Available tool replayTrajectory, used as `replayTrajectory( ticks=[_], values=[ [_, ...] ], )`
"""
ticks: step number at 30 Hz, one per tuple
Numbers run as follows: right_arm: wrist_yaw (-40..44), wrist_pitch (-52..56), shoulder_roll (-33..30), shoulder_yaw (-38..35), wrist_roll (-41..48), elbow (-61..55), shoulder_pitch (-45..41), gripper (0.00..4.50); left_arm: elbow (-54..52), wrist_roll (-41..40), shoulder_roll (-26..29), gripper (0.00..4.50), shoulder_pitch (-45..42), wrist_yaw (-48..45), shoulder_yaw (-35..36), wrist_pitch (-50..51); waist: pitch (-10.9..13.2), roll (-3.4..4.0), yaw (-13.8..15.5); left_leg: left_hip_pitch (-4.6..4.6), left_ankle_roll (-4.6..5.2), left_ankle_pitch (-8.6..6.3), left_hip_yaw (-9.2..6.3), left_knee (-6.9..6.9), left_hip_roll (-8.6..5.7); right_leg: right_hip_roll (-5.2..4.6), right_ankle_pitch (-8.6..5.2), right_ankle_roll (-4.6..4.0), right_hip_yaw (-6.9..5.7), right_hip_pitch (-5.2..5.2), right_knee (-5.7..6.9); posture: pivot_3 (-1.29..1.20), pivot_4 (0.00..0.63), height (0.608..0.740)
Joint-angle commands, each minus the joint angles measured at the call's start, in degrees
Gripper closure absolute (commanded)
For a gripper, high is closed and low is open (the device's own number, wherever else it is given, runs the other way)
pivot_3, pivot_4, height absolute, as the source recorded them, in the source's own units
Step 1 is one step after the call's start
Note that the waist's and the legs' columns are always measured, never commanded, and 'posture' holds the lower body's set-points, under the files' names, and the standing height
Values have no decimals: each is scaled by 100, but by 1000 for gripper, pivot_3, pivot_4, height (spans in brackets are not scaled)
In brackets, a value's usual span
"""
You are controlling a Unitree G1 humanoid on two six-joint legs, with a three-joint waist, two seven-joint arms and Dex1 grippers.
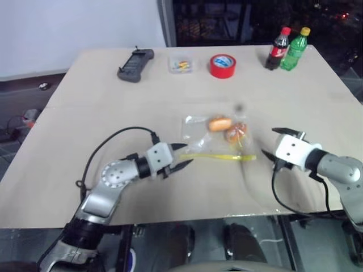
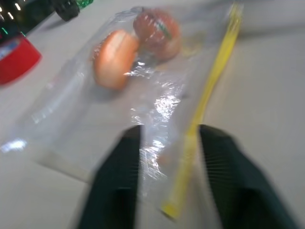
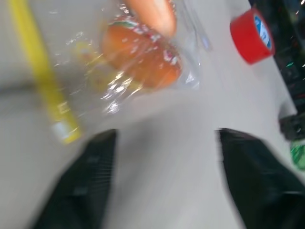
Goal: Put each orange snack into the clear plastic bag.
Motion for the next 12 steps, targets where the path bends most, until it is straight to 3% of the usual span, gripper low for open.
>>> replayTrajectory(
  ticks=[1,7,12],
  values=[
    [483,319,-38,-1099,933,-306,601,0,-590,-1034,407,135,283,-244,954,865,0,1,-3,-4,0,0,0,2,-1,0,3,5,0,-4,4,0,150,740],
    [1169,830,38,-2643,2409,-764,1645,0,-860,-2022,1204,63,850,-708,2229,1883,0,10,-7,-15,-8,-4,-21,-3,2,4,11,15,-3,-8,0,0,150,740],
    [1269,963,-33,-2879,2852,-831,1794,0,-760,-2092,1375,63,958,-933,2436,1985,0,10,1,-14,-9,-6,-21,-3,6,3,10,15,-1,-1,-16,0,150,740]
  ],
)
